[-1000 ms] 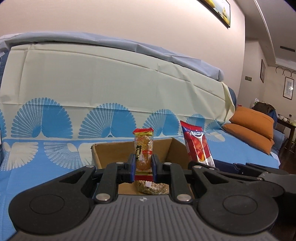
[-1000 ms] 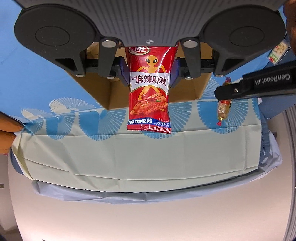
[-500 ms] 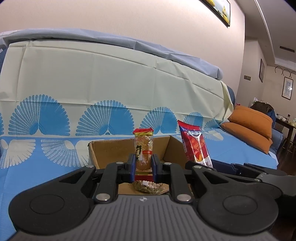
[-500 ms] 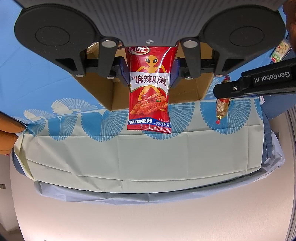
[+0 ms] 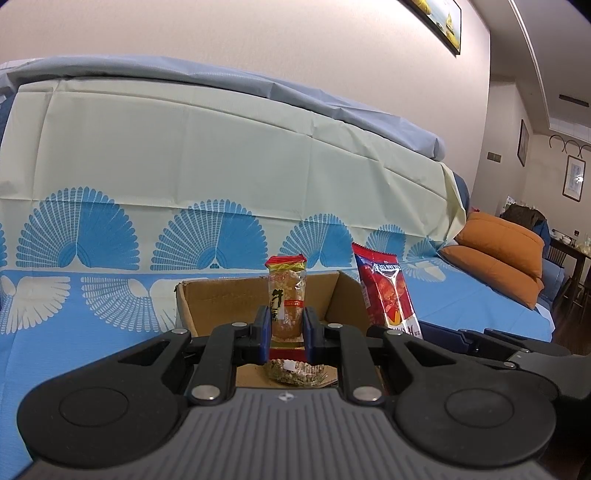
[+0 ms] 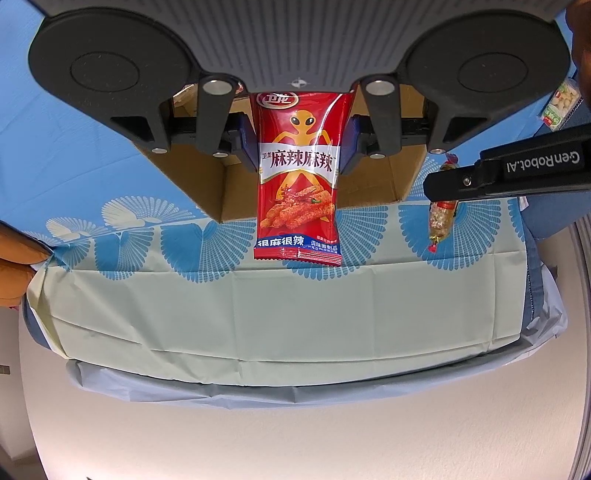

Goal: Organize snacks
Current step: 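Carry the red bag and yellow snack over the box with both tools, then open both tools to drop the red bag and yellow snack into the box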

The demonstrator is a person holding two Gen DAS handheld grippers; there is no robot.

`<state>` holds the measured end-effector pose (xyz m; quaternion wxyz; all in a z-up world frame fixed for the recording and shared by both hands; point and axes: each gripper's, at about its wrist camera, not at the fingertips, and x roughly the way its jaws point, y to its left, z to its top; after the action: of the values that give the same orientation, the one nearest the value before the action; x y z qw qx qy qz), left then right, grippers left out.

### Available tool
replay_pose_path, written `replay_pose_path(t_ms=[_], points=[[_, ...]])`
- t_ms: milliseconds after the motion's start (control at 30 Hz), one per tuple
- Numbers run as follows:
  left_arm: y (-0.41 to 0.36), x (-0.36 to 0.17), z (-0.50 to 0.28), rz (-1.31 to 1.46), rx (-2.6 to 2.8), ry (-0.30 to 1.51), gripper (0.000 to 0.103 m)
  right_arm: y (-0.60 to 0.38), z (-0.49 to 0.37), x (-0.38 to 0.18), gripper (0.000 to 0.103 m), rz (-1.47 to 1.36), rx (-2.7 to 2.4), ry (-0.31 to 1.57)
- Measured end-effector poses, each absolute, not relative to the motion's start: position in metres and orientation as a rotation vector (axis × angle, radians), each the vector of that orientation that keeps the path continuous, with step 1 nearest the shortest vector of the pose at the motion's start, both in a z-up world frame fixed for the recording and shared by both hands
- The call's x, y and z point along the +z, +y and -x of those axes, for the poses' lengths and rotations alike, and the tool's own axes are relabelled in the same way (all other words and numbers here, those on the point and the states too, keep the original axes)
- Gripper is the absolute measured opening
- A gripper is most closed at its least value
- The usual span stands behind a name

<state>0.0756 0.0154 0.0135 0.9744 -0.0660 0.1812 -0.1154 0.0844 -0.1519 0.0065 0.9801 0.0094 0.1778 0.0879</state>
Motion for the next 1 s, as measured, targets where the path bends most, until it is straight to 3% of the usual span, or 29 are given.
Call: replay_pose_path(t_ms=[633,700,733,767,1000], points=[[0.0156,0.0134,-0.0771,0.143,-0.239,0.370,0.020,-0.1538,-0.0870,0.0067,0.049,-0.017,0.180,0.364],[0.0151,0.0134,-0.0780,0.149,-0.242,0.379,0.030,-0.1528,-0.0890,0.0054,0.052,-0.010,0.179,0.377],[0.0150,0.0137,-0.0776,0.149,-0.238,0.375,0.045,-0.1520,-0.0906,0.0047,0.060,-0.003,0.174,0.386],[0.0151,0.0146,-0.0767,0.148,-0.231,0.365,0.051,-0.1514,-0.0916,0.0037,0.068,0.003,0.170,0.392],[0.0227,0.0160,-0.0734,0.156,-0.185,0.336,0.047,-0.1486,-0.0917,0.0023,0.072,0.012,0.168,0.393]])
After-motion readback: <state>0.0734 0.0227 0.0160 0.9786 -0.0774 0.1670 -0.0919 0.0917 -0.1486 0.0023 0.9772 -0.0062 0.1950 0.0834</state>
